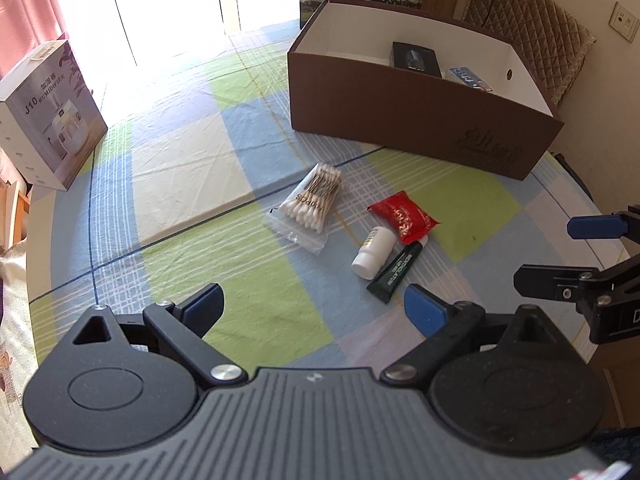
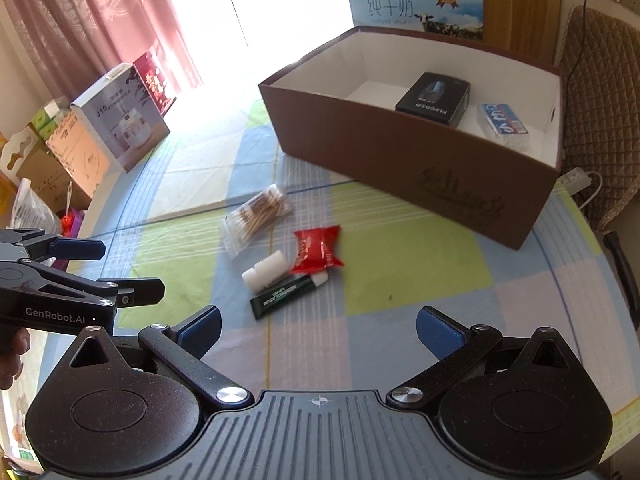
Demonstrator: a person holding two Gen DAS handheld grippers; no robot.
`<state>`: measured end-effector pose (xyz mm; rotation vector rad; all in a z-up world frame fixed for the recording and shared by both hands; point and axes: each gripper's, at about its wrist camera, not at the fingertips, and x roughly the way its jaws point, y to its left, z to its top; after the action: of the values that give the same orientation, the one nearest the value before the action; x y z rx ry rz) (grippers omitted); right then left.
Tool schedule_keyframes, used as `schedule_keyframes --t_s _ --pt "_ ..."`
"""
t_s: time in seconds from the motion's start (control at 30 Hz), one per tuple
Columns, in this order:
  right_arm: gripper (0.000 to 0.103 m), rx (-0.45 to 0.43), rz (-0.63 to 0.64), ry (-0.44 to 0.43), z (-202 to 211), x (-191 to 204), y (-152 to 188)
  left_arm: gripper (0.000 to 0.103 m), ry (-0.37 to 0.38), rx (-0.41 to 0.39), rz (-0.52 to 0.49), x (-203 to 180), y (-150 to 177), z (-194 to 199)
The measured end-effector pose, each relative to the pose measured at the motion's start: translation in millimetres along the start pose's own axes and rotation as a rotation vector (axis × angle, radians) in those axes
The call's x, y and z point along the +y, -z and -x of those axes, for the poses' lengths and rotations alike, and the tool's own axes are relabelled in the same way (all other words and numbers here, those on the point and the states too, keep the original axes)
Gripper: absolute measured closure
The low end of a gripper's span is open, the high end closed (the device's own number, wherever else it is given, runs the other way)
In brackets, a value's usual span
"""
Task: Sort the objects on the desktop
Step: 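Withdraw both tools from the box toward the remaining items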
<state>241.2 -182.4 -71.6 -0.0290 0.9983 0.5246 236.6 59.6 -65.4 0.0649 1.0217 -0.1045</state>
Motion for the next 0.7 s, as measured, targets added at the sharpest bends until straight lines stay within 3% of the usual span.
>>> schedule_keyframes --t_s 0.33,0.6,0.7 --pt "0.002 0.004 -0.016 0.036 -20 -4 10 0.01 0.011 0.012 -0.005 2 8 -18" --pt "0.003 -0.041 -0.018 0.077 -30 -19 16 0.024 0.055 -0.003 -0.076 -17 8 -43" --pt "0.018 -0.045 -0.008 0.076 -36 -22 16 0.033 0.065 -0.006 -0.103 -25 5 -52"
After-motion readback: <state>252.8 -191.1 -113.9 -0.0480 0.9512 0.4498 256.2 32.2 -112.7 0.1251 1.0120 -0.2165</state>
